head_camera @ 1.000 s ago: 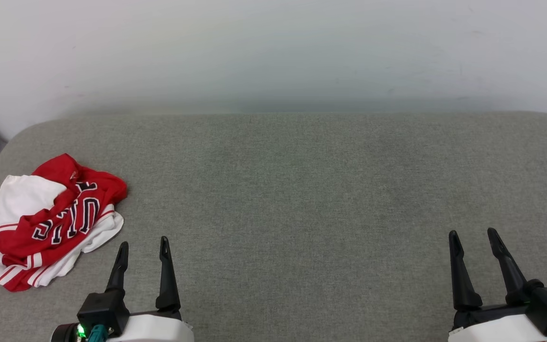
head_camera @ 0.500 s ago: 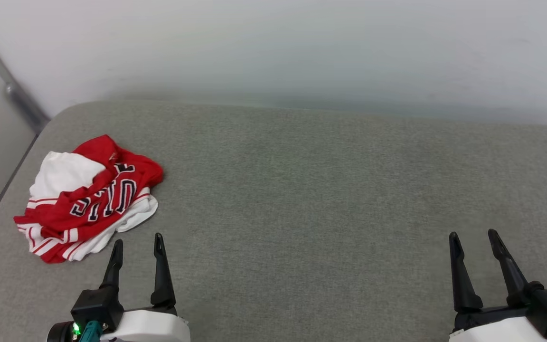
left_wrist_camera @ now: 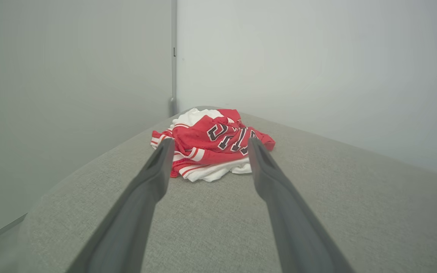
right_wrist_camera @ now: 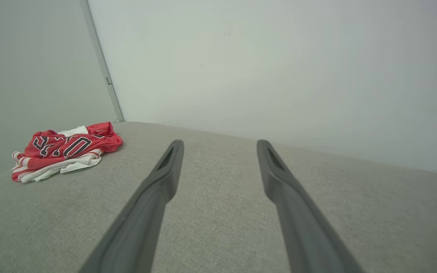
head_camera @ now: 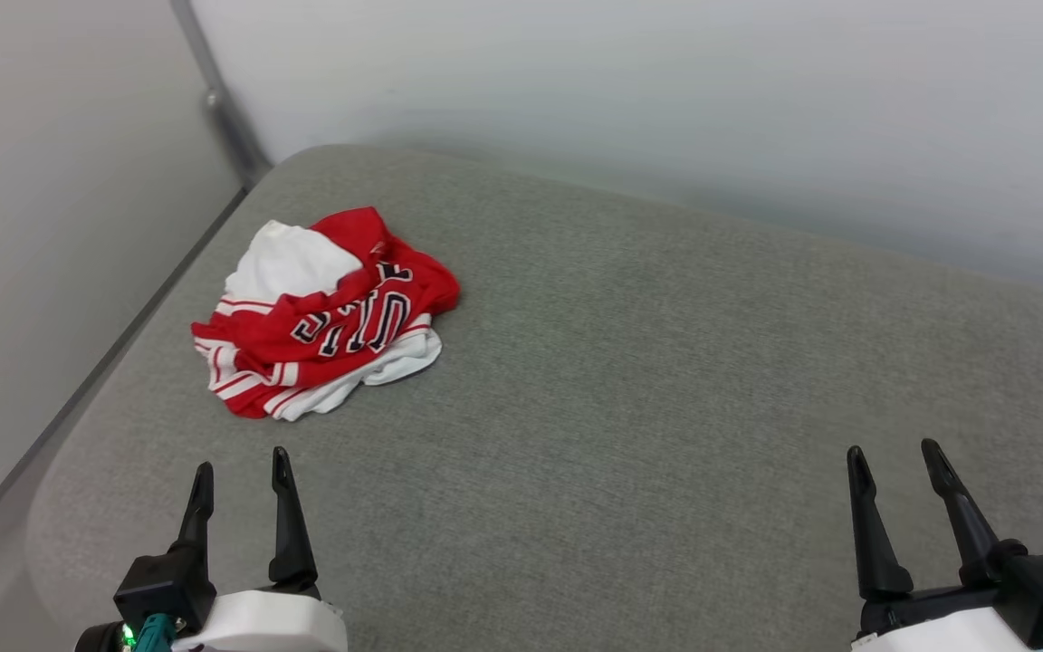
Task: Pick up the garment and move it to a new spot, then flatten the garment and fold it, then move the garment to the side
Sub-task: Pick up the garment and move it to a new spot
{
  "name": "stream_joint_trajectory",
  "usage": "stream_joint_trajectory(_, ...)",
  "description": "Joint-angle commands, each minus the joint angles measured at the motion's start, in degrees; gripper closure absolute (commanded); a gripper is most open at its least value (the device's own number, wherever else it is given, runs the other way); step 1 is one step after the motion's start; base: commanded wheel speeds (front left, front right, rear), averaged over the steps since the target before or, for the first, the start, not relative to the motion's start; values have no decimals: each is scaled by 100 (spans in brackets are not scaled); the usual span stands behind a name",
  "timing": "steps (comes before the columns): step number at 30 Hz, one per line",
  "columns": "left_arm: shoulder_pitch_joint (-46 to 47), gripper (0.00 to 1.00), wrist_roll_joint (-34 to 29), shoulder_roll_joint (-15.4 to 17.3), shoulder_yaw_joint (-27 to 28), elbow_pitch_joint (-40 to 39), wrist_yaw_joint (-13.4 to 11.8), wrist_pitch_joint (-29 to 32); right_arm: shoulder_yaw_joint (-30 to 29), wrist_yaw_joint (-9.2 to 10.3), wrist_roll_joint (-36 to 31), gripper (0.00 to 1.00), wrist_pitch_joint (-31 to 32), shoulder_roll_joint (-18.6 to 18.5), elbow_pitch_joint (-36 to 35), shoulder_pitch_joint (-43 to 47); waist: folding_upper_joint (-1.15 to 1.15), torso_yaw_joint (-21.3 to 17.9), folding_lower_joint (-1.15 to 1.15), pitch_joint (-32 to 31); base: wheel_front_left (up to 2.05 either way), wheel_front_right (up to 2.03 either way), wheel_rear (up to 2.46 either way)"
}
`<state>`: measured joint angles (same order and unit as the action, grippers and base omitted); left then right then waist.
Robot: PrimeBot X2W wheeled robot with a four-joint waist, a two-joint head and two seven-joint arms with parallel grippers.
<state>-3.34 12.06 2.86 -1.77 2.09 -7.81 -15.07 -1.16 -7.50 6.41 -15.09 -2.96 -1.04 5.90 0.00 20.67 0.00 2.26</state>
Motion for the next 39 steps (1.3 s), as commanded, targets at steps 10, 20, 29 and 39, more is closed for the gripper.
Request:
stream_joint_trajectory(10,-84,0,96,3,172,-26,7,-16,66,2,-93,0,-12,15,21,28,0,854,0,-26,0,0,0)
stream_joint_trajectory(20,666,0,17,4,888,65,373,-16,87,2,-288,0,-12,15,-53,-113,0,712,0,250,0,0,0)
stream_joint_trajectory(29,2456,0,-232,362,1803,220,1175,-15,-124,2,-741,0,-12,13,-278,-532,0,340,0,1145,0,0,0)
stream_joint_trajectory(39,4096,0,76,1393,1842,1136,1503,-13,-271,2,-1057,0,-12,12,-527,-878,0,28,0,1977,0,0,0)
